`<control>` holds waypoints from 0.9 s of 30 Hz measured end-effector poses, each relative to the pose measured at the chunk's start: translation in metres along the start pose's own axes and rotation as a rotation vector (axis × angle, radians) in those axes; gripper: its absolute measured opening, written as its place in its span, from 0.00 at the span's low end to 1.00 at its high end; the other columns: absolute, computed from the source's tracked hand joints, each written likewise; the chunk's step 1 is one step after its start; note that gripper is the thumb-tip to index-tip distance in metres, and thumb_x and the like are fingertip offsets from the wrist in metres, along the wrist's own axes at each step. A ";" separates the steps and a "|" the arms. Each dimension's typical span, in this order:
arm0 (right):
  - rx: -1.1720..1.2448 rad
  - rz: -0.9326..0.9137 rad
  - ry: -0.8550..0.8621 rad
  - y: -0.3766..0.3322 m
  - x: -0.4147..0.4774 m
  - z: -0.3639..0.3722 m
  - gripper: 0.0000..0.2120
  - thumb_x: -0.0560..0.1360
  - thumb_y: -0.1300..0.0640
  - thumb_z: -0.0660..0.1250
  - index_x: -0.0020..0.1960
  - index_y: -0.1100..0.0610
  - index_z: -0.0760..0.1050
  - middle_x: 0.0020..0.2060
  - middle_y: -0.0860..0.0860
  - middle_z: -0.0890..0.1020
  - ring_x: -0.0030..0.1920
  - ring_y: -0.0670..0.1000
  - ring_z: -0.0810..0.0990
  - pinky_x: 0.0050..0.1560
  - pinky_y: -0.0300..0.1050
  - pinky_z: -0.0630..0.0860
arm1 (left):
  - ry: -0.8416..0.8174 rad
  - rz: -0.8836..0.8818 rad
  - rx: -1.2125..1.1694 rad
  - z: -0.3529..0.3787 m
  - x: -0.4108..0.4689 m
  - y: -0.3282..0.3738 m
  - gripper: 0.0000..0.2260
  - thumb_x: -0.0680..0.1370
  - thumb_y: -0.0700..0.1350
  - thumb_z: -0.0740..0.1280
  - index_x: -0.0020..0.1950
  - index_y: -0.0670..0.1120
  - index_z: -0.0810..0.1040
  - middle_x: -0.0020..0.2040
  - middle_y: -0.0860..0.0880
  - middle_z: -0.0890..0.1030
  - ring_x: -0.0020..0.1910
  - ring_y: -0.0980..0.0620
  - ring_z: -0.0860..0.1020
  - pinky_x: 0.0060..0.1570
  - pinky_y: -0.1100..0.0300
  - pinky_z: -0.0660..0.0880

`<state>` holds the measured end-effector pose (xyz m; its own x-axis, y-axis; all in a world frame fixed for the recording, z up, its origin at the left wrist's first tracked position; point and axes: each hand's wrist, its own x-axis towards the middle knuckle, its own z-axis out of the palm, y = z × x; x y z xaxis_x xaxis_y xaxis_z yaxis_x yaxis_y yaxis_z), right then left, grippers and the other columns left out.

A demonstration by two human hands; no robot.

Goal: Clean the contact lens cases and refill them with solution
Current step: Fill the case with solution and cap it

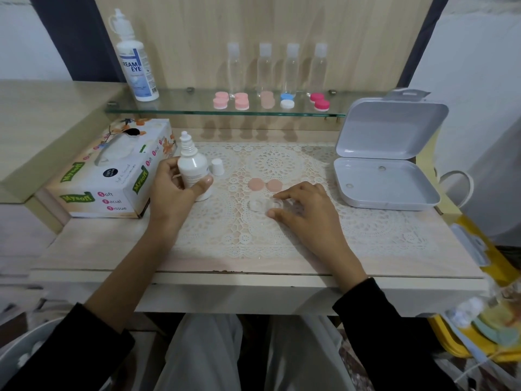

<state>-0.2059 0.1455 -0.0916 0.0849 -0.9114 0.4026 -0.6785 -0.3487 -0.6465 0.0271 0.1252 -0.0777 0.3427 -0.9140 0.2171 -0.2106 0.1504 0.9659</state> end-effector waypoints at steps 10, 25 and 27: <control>-0.008 -0.007 0.000 0.002 0.000 0.000 0.16 0.70 0.47 0.74 0.56 0.52 0.82 0.48 0.43 0.77 0.52 0.46 0.70 0.46 0.37 0.65 | 0.304 0.404 0.143 0.007 -0.030 0.013 0.26 0.71 0.43 0.74 0.66 0.45 0.69 0.64 0.54 0.70 0.64 0.56 0.70 0.61 0.62 0.69; -0.020 -0.004 -0.001 0.002 0.001 0.000 0.18 0.70 0.45 0.74 0.56 0.51 0.82 0.47 0.42 0.76 0.53 0.47 0.70 0.48 0.42 0.65 | -0.453 0.601 0.642 0.058 0.002 0.002 0.15 0.78 0.33 0.62 0.60 0.46 0.80 0.62 0.47 0.78 0.62 0.47 0.73 0.59 0.58 0.69; -0.013 -0.003 0.000 0.001 0.001 0.000 0.17 0.70 0.45 0.74 0.56 0.51 0.82 0.46 0.42 0.75 0.53 0.47 0.70 0.48 0.42 0.65 | -0.484 0.603 0.700 0.060 0.005 0.002 0.14 0.78 0.35 0.63 0.61 0.47 0.79 0.62 0.48 0.78 0.61 0.48 0.73 0.60 0.52 0.71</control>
<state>-0.2063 0.1440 -0.0923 0.0869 -0.9105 0.4043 -0.6878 -0.3484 -0.6368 -0.0268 0.0984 -0.0830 -0.3665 -0.8365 0.4073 -0.7616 0.5212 0.3851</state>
